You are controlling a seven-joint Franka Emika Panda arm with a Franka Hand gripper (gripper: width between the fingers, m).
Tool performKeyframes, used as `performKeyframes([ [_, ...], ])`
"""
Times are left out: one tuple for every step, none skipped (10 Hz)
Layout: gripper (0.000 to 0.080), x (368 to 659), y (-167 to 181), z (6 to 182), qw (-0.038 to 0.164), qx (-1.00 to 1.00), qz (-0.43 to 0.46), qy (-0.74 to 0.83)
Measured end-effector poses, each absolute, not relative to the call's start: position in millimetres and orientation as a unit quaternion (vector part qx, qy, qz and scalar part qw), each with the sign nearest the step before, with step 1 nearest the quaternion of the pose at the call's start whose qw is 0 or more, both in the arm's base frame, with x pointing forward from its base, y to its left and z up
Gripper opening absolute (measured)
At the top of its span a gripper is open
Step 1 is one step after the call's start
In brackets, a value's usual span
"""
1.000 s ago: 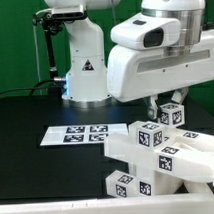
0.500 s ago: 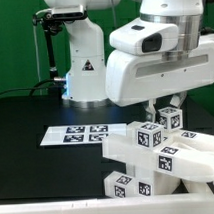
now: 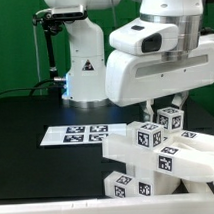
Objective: Assemble chair
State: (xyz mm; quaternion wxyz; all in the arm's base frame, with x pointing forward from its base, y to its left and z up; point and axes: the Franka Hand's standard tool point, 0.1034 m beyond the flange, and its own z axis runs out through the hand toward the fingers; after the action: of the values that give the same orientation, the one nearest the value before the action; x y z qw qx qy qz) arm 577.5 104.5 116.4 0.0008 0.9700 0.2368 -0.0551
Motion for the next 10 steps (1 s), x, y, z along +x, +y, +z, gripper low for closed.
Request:
performKeyframes([
  [0.0492, 578, 104, 116.4, 0.001, 0.970, -0.055, 0.237],
  [0.0617, 578, 104, 116.5, 0.001, 0.970, -0.055, 0.237],
  [0.0639, 578, 104, 116.5, 0.001, 0.970, -0.055, 0.236],
  [0.0639, 578, 104, 116.5, 0.001, 0.970, -0.055, 0.236],
  [0.0648, 580, 104, 118.2, 0.000, 0.971, -0.050, 0.235],
  [0.0649, 589, 104, 123.9, 0.003, 0.972, -0.026, 0.234],
  [0.0649, 594, 104, 125.1, 0.006, 0.972, -0.003, 0.234],
  [0.0649, 593, 103, 125.0, 0.007, 0.972, -0.002, 0.233],
  [0.0649, 594, 103, 125.9, 0.007, 0.973, -0.001, 0.233],
  [0.0649, 594, 103, 125.1, 0.007, 0.973, -0.002, 0.230],
])
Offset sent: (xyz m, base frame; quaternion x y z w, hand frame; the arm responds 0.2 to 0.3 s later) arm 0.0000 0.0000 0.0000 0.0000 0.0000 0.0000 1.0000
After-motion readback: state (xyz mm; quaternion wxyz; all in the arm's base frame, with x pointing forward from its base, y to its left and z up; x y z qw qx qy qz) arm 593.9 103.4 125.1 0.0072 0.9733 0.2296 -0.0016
